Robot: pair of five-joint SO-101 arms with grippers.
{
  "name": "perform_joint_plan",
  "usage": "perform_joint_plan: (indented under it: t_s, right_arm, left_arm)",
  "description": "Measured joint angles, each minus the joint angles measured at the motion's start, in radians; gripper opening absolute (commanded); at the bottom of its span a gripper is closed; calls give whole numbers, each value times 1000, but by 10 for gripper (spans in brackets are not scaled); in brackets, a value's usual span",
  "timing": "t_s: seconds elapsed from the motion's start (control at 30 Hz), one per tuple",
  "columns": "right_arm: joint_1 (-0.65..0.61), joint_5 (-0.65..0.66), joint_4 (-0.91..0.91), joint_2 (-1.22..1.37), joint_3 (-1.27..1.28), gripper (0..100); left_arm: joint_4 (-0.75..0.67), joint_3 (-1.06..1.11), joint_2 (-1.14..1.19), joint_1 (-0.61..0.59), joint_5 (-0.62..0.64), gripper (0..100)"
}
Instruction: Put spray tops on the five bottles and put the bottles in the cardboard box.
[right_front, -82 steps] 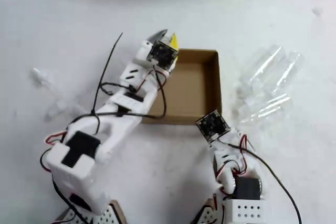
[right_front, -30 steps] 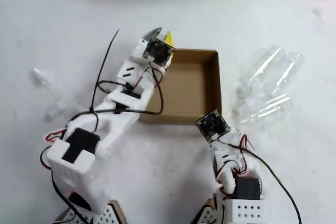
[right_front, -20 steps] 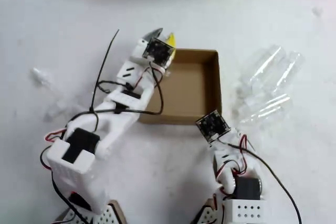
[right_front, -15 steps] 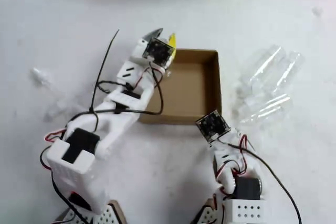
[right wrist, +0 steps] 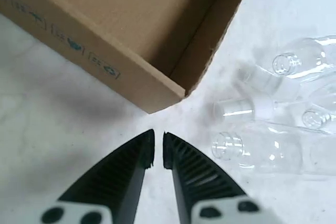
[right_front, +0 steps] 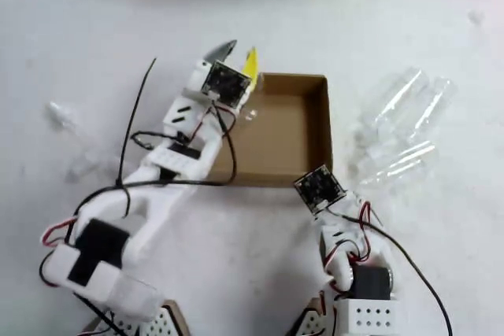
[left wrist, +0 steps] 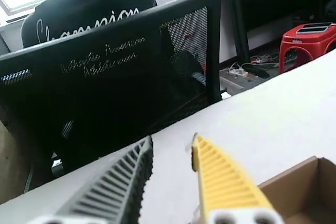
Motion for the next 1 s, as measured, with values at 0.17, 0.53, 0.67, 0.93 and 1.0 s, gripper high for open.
perform_joint_plan:
  t_s: [0.17, 0.53, 0.67, 0.93, 1.0]
  right_arm:
    - [0, 0, 0, 0, 0, 15]
    - [0, 0, 0, 0, 0, 15]
    - [0, 0, 0, 0, 0, 15]
    - [0, 0, 0, 0, 0, 15]
    - [0, 0, 0, 0, 0, 15]
  left_arm:
    - [54, 0, -77, 23, 3, 116]
    - [605, 2, -588, 21, 232, 116]
    - [937, 3, -839, -11, 282, 116]
    - [1320, 23, -1008, -239, 308, 116]
    - [1344, 78, -1013, -261, 311, 116]
